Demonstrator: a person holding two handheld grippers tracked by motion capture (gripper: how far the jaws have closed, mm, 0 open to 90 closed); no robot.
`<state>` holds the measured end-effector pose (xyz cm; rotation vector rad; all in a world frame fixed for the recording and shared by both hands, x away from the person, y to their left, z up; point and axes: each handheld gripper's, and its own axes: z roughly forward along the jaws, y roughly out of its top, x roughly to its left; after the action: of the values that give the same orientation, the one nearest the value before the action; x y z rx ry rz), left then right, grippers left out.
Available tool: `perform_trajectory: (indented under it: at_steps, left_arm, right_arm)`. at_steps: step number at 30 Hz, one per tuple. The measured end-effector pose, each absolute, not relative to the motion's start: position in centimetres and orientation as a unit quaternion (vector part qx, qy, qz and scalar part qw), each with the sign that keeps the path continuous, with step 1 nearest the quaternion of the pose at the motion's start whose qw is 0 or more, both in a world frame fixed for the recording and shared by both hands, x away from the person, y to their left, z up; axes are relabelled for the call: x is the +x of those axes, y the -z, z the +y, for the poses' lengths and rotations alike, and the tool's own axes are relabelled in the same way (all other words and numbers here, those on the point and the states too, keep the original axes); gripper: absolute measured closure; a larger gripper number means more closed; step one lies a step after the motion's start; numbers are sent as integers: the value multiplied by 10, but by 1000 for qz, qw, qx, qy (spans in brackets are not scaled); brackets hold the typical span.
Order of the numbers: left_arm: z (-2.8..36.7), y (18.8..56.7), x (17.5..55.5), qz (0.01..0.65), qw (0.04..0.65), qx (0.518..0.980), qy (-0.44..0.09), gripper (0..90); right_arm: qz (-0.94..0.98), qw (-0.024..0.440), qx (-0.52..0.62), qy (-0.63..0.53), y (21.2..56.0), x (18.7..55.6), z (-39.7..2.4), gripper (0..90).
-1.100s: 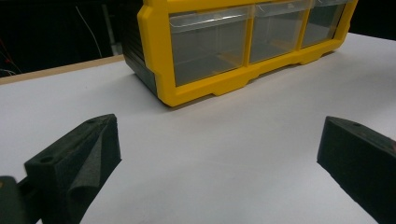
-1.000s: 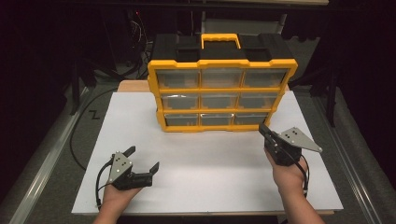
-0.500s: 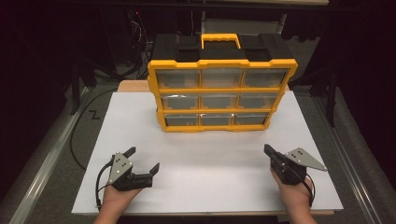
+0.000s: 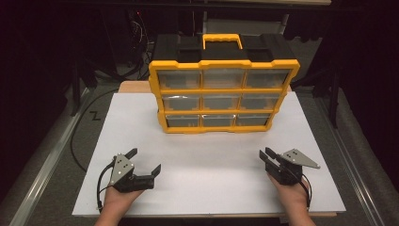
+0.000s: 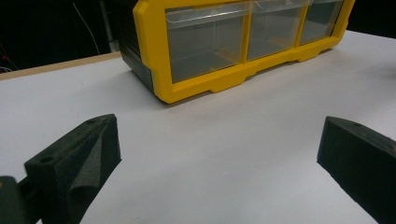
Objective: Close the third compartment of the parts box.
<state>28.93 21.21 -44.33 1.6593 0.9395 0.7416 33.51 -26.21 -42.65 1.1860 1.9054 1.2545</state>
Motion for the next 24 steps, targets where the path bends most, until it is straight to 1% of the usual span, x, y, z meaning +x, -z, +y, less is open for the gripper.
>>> perform_trajectory:
  at_steps: [1,2,3,11,12,14,15,16,24]
  left_arm:
    - [212,443,289,391,520,693,-309,4]
    - [212,443,289,391,520,693,-309,4]
    - [212,444,289,391,521,693,-308,4]
    - [213,443,289,392,522,691,-309,4]
    - [213,443,289,392,522,691,-309,4]
    - [212,443,289,392,522,691,-308,4]
    - [212,443,289,392,522,692,-308,4]
    - [212,443,289,392,522,692,-308,4]
    - [214,442,289,394,524,689,-309,4]
  right_arm:
    - [711,281,442,-469,427,336,-263,602]
    - [711,281,442,-469,427,336,-263,602]
    - [716,279,437,-468,428,338,-264,504]
    - [710,280,431,-481,425,334,-262,198]
    - [710,280,431,-481,425,334,-262,198]
    - [710,281,426,-485,424,333,-261,141]
    - [709,280,425,-489,423,332,-260,66]
    - [706,280,428,-490,422,332,-260,12]
    - [691,272,428,-515,420,329,-263,7]
